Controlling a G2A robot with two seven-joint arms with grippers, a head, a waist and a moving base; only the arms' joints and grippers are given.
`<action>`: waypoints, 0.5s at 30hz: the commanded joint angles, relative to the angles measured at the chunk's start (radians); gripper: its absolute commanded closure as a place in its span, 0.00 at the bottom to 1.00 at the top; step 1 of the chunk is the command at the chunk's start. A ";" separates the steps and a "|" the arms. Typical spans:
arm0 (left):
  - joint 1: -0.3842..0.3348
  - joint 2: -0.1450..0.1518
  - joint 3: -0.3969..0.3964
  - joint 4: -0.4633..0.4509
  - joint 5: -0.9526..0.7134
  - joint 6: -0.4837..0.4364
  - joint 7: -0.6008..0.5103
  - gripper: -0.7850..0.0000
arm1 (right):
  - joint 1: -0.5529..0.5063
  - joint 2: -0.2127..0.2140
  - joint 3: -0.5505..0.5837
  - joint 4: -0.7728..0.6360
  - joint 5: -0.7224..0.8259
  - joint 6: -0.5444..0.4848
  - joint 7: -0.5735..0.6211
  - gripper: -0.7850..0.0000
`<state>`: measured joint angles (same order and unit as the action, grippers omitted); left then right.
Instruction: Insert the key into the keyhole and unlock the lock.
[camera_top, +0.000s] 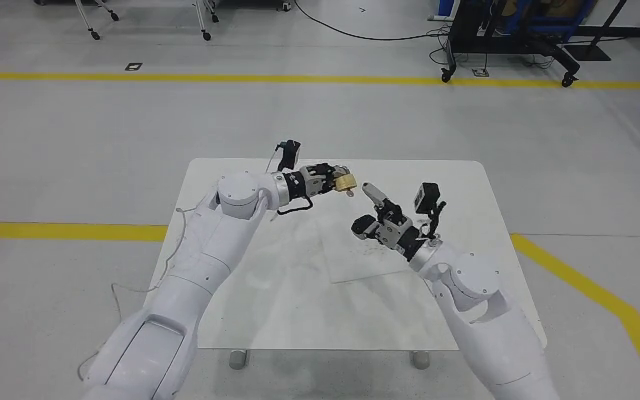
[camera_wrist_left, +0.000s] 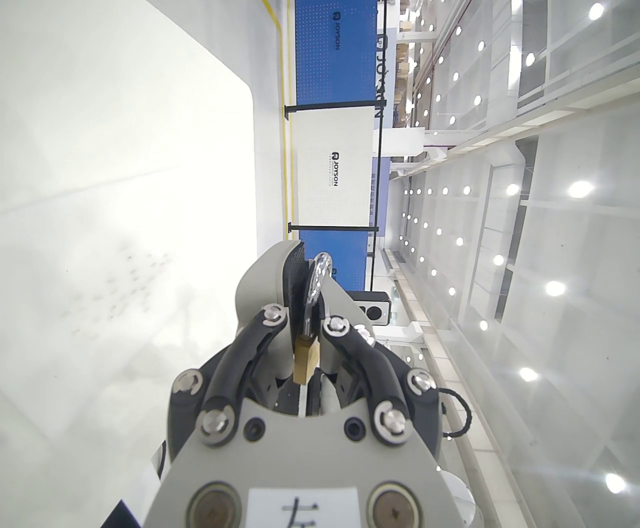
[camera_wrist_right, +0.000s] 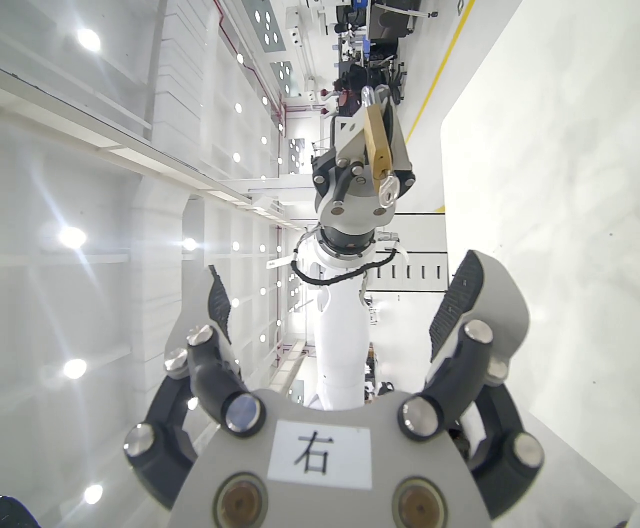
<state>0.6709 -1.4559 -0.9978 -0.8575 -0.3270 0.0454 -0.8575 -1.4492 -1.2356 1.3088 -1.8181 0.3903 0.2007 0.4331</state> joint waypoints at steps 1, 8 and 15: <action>0.000 -0.001 -0.002 0.003 -0.013 0.013 -0.012 1.00 | 0.001 0.005 0.008 -0.001 -0.054 -0.012 0.010 0.00; -0.016 -0.005 0.009 0.030 -0.027 0.059 -0.048 1.00 | 0.014 0.044 -0.020 -0.028 -0.540 -0.014 0.197 0.00; -0.027 -0.010 0.020 0.048 -0.027 0.057 -0.053 1.00 | 0.014 0.044 -0.020 -0.028 -0.540 -0.014 0.197 0.00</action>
<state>0.6446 -1.4659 -0.9784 -0.8115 -0.3538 0.1032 -0.9105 -1.4353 -1.1918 1.2892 -1.8459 -0.1488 0.1868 0.6300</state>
